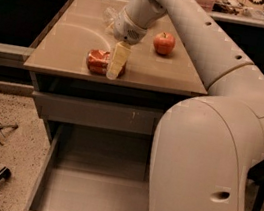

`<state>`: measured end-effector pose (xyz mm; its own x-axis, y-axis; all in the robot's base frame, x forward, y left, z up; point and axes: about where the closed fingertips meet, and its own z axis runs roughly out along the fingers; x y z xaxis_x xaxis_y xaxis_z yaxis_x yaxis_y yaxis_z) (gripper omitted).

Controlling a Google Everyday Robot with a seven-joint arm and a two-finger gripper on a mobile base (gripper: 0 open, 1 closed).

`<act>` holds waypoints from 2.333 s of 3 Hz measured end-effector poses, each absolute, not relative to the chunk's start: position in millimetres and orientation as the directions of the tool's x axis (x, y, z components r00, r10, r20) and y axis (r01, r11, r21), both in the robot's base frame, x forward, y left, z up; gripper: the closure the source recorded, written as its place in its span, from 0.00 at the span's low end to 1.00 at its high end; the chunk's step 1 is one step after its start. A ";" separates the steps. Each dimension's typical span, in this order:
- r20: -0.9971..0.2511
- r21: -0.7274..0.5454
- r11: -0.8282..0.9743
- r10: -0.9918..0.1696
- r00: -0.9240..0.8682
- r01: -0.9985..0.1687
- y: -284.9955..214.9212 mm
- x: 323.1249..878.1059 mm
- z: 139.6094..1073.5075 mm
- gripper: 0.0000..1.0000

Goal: Place coke can into middle drawer

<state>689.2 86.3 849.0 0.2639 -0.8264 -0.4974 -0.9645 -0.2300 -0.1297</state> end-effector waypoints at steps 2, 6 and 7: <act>-0.489 -0.053 -0.177 -0.853 0.180 -0.983 85.1 675.0 834.8 0.00; -0.489 -0.053 -0.177 -0.853 0.180 -0.983 85.1 675.0 834.7 0.74; -0.494 -0.067 -0.176 -0.849 0.186 -0.982 84.1 670.8 834.4 0.97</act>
Offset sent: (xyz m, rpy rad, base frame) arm -0.0113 -0.0018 -0.0099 -0.0229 0.0561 -0.0451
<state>670.8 84.1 834.4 0.1862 -0.8491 -0.4943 -0.9821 -0.1761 -0.0674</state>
